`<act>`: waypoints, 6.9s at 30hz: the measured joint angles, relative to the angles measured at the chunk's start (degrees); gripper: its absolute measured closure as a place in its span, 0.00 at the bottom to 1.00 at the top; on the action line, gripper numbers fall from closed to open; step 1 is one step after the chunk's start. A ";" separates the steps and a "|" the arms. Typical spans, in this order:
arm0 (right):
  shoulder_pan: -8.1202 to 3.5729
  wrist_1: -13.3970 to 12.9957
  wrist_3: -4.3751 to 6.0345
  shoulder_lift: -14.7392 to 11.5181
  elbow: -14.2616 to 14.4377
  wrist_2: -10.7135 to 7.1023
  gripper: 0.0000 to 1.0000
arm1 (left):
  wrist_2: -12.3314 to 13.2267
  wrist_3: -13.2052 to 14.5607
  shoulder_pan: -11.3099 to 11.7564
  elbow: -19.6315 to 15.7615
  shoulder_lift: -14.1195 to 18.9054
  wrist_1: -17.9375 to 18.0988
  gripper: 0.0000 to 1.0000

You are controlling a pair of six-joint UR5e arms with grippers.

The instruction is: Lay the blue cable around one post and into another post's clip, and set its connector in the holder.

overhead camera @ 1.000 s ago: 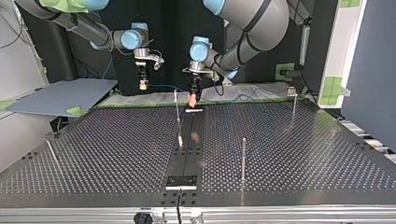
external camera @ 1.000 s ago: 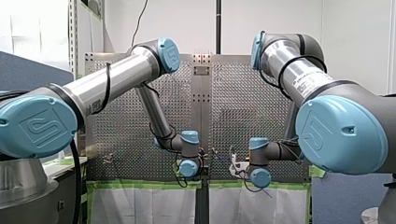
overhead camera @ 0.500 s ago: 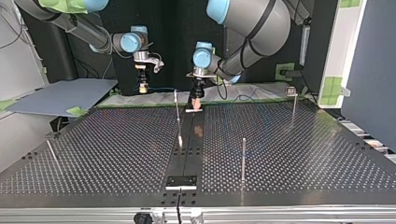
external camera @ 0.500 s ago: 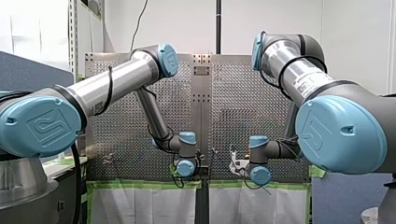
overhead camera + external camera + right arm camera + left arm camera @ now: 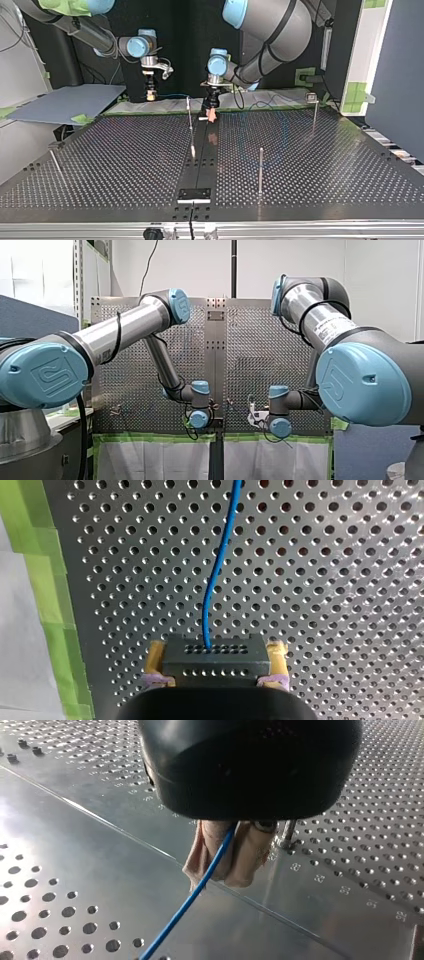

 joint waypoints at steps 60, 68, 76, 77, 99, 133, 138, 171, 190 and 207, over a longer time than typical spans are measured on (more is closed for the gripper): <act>-4.15 8.63 -1.13 2.37 -7.59 -1.48 1.00 | 7.25 15.00 1.39 0.09 1.15 -14.79 0.00; -4.15 8.72 -1.07 2.38 -7.59 -1.54 1.00 | 7.60 17.85 1.44 -4.66 4.83 -17.97 0.00; -4.15 8.92 -1.02 2.43 -7.59 -1.56 1.00 | 7.74 18.49 0.90 -5.93 5.39 -18.15 0.00; -4.14 8.91 -1.02 2.45 -7.59 -1.57 1.00 | 7.73 18.50 0.87 -5.95 5.39 -18.15 0.00; -4.20 8.86 -0.96 2.54 -7.59 -1.56 1.00 | 9.57 18.58 0.05 -11.42 11.16 -12.80 0.00; -4.57 8.37 -0.34 2.78 -7.59 -2.38 1.00 | 13.41 19.67 -1.30 -11.54 11.78 -16.46 0.00; -4.66 8.31 -0.22 2.86 -7.59 -2.55 1.00 | 14.09 19.91 -1.35 -11.54 12.07 -16.46 0.00; -4.68 8.12 0.22 3.09 -7.60 -2.62 1.00 | 16.60 21.78 -1.96 -11.54 12.52 -16.38 0.00; -4.68 8.03 0.40 3.21 -7.60 -2.62 1.00 | 16.22 22.06 -2.06 -11.66 12.65 -16.77 0.00; -5.23 8.03 0.81 3.27 -7.63 -2.65 1.00 | 9.06 23.36 -10.30 -16.48 20.95 -23.71 0.00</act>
